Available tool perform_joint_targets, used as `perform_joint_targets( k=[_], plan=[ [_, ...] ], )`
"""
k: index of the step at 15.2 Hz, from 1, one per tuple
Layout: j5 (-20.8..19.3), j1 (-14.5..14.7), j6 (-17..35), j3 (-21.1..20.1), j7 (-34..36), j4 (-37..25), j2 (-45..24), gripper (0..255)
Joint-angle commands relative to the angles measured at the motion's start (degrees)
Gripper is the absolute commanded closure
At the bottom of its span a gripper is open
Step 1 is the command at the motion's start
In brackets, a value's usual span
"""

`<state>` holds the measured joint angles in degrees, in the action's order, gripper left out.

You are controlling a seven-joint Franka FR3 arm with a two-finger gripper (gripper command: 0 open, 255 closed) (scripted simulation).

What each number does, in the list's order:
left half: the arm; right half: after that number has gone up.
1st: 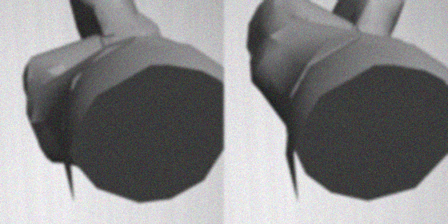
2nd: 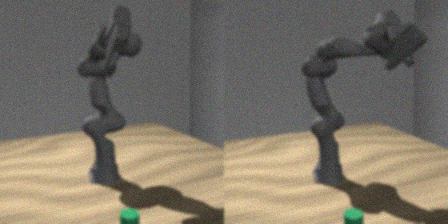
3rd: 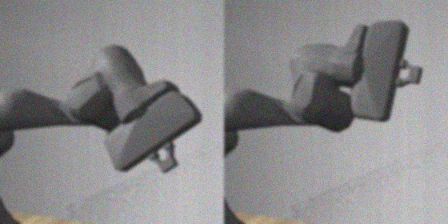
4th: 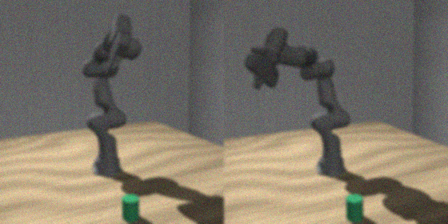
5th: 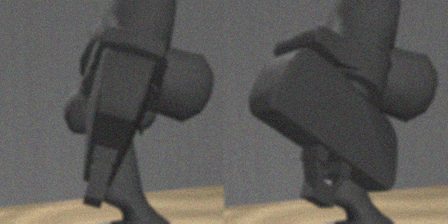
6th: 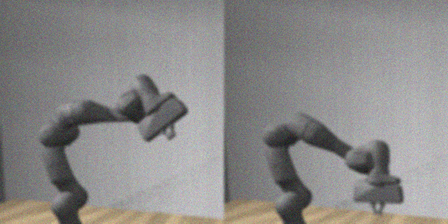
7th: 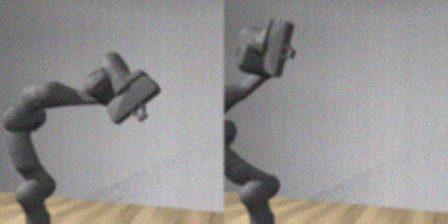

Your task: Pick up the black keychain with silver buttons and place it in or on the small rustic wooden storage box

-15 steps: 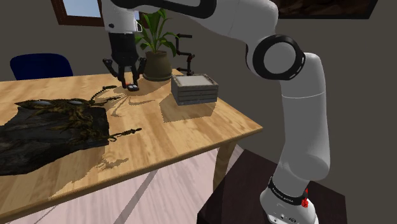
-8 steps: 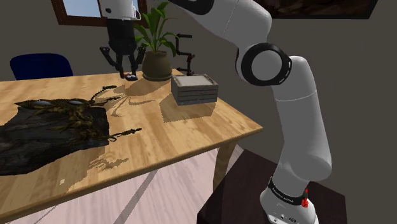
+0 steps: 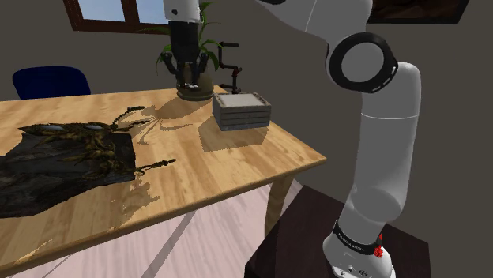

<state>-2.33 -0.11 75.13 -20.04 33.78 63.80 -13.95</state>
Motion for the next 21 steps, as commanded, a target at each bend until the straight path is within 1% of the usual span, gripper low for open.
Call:
perform_joint_targets(
  k=[1, 4, 8, 12, 16, 17, 21],
  plan=[
    [0.86, -2.3, 0.81, 0.97, -2.95, 2.9, 2.13, 255],
    [1.99, -5.46, 1.53, 2.63, -7.34, 6.75, 5.31, 255],
    [2.92, -9.13, 1.95, 5.11, -13.19, 10.24, 8.36, 255],
    [3.32, -12.39, 1.93, 7.76, -18.99, 12.16, 10.21, 255],
    [3.34, -15.46, 1.62, 10.41, -24.69, 12.68, 10.92, 255],
    [3.33, -15.84, 1.55, 10.76, -25.43, 12.64, 10.93, 255],
    [3.58, -15.97, 5.27, 10.88, -25.7, 18.03, 12.61, 255]
  ],
)
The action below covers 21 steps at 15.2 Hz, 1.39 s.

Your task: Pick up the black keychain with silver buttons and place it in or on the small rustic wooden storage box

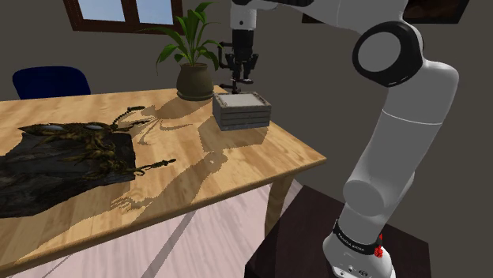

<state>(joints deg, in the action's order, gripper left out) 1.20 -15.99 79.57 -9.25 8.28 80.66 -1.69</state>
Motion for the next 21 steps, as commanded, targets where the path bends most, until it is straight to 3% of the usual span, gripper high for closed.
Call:
perform_joint_targets(
  k=[1, 11, 19, 20, 21],
  plan=[
    [0.1, -0.11, 1.73, 0.1, -0.26, 2.42, 0.71, 255],
    [0.49, -0.25, 10.59, 0.23, -0.75, 13.89, 3.34, 255],
    [0.49, -0.25, 10.58, 0.23, -0.75, 13.88, 3.33, 255],
    [0.49, -0.25, 10.58, 0.23, -0.75, 13.88, 3.33, 0],
    [0.49, -0.25, 10.58, 0.23, -0.75, 13.88, 3.33, 0]
  ],
)
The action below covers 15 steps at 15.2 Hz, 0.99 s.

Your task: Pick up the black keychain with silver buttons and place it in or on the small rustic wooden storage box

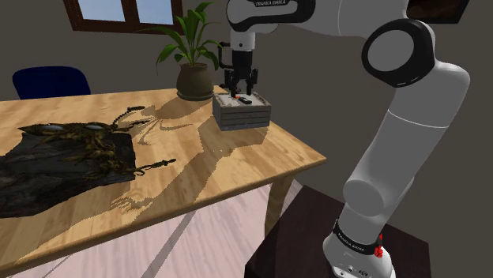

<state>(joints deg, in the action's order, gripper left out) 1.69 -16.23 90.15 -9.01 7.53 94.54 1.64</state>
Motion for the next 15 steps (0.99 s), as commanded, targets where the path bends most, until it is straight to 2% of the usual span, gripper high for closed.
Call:
perform_joint_targets(
  k=[1, 4, 8, 15],
  plan=[
    [0.0, 0.0, 0.0, 0.0, 0.0, 0.0, 0.0, 0],
    [0.0, 0.0, 0.0, 0.0, 0.0, 0.0, 0.0, 0],
    [-0.41, 0.07, -8.05, -0.08, 0.35, -10.78, -2.76, 0],
    [-0.41, 0.07, -8.05, -0.08, 0.35, -10.78, -2.76, 0]
  ],
)
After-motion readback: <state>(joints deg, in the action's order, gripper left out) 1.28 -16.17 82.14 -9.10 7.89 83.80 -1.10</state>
